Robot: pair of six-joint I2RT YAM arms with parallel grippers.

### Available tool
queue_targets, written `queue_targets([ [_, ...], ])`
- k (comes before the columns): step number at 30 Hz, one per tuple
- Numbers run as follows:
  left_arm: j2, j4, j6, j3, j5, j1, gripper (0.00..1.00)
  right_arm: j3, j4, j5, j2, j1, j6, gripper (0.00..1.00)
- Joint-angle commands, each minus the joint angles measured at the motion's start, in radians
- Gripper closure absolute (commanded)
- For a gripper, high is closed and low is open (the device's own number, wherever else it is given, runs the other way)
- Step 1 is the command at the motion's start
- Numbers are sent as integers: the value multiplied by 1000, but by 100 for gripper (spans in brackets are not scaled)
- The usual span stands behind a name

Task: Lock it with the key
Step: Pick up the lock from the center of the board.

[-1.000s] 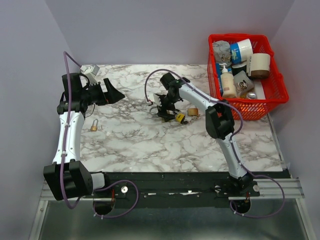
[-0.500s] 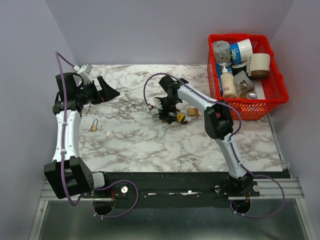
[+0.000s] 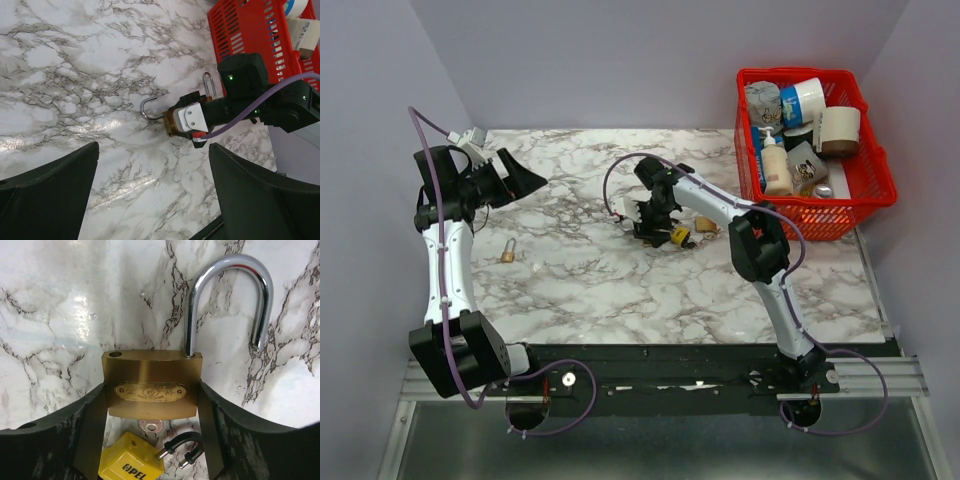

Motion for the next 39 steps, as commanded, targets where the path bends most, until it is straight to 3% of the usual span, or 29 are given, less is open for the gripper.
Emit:
queue_targets([
  [1, -7, 22, -18, -12, 34, 16, 1, -93, 57, 27, -6, 23, -15, 37],
  [7, -19, 19, 35, -96, 19, 15, 1, -150, 63, -56, -105, 25, 4, 55],
  [14, -11, 87, 32, -222, 42, -28, 2, -181, 55, -149, -205, 25, 10, 59],
  [21, -151, 370, 199, -349, 134, -34, 1, -132, -32, -205, -230, 25, -2, 63],
  [24, -191, 349, 401, -375, 195, -33, 1, -130, -58, -222, -240, 25, -9, 63],
  [25, -198, 325, 548, -378, 206, -34, 1, -130, -63, -226, -245, 25, -7, 63],
  [28, -211, 245, 721, -400, 227, -33, 1, -135, -75, -252, -259, 26, 1, 64],
  [31, -192, 23, 1055, -372, 281, -39, 1, -126, -97, -277, -268, 25, 7, 64],
  [32, -188, -110, 1283, -365, 289, -42, 1, -124, -101, -286, -269, 25, 11, 64],
  [33, -188, -154, 1372, -366, 293, -45, 1, -113, -110, -289, -273, 25, 13, 64],
  [36, -198, -221, 1639, -404, 277, -60, 1, -93, -132, -305, -277, 25, 14, 64],
  [39, -212, -228, 1799, -449, 238, -124, 1, -80, -159, -329, -279, 26, 24, 64],
])
